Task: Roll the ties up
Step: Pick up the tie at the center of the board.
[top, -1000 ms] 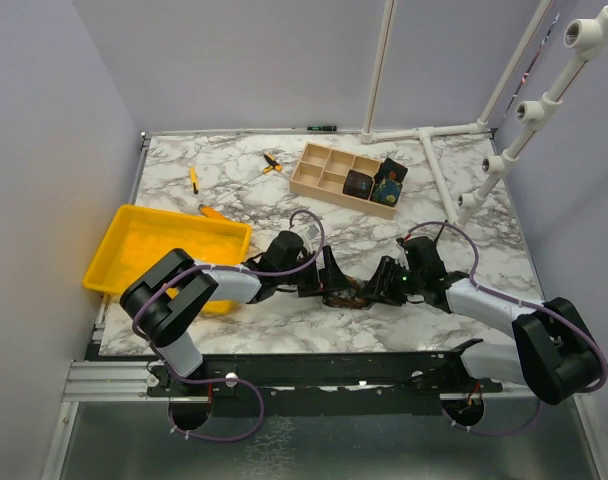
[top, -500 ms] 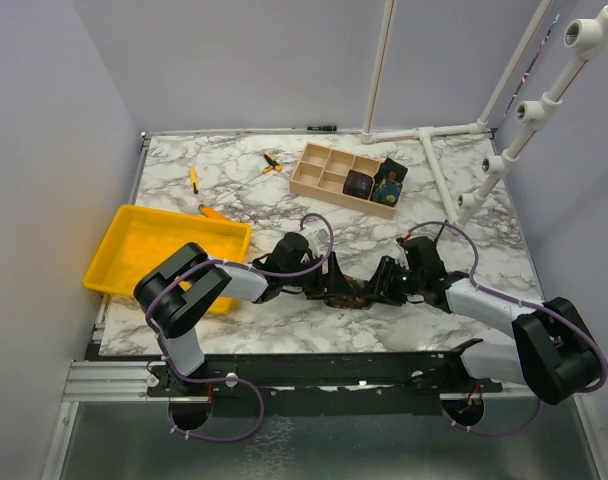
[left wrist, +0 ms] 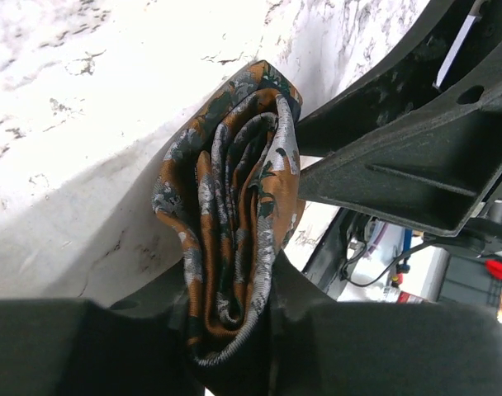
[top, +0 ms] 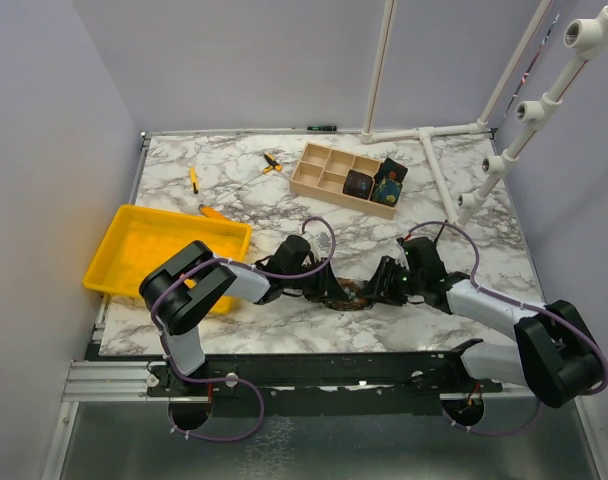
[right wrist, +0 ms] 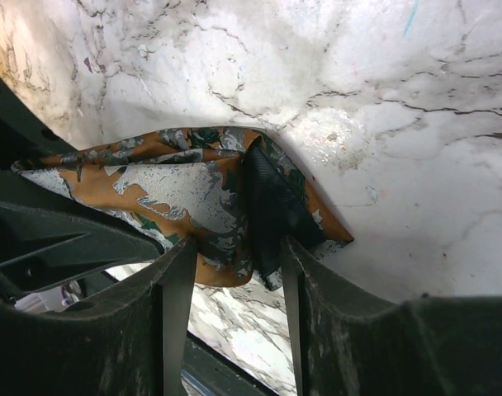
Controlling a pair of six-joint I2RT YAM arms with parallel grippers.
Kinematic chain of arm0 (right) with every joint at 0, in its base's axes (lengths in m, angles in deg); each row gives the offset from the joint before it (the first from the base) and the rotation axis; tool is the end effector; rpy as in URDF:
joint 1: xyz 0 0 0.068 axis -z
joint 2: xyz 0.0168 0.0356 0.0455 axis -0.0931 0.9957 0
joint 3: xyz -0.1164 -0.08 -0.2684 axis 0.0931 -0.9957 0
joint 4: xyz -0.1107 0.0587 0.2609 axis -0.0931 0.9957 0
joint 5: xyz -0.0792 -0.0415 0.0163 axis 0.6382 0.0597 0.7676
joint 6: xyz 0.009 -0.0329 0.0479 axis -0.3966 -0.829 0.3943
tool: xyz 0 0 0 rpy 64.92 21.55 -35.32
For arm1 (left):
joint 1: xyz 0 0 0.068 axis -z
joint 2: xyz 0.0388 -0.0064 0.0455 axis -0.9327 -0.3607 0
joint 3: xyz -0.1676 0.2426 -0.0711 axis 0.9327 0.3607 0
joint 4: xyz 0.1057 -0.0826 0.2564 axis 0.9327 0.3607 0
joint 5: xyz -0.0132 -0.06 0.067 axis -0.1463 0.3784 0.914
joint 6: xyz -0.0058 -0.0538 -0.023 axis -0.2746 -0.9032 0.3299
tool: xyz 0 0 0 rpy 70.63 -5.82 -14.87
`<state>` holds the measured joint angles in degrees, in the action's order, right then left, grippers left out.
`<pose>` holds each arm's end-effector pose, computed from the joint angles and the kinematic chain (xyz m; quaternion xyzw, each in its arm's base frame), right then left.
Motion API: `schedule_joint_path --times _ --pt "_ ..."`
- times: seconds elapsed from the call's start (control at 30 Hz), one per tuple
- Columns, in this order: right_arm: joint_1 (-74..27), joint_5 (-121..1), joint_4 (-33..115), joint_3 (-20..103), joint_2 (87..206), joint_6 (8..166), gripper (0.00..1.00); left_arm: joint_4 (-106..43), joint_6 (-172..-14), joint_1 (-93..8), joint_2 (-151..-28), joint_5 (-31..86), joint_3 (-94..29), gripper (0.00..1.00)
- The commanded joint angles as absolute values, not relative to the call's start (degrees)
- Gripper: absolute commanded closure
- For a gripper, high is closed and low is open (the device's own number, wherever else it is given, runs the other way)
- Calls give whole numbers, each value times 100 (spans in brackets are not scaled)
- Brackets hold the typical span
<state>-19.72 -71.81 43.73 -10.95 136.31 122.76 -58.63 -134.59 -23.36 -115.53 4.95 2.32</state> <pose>0.1978 0.1082 0.1415 0.0844 0.9262 0.3180 0.1842 0.2245 -0.2596 0.1173 0.0658 0.8627 -0.4888 0.1120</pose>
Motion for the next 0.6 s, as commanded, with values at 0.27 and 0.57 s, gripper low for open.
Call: schedule_joint_path --times 0.27,0.57 --pt "-1980 -5903 6147 -72 12584 12267 30 -5759 -13539 -2276 -10728 683 613 100" --pt "-1683 -4466 5794 1144 13422 13014 28 -4135 -13071 -2629 -8226 1937 844 100"
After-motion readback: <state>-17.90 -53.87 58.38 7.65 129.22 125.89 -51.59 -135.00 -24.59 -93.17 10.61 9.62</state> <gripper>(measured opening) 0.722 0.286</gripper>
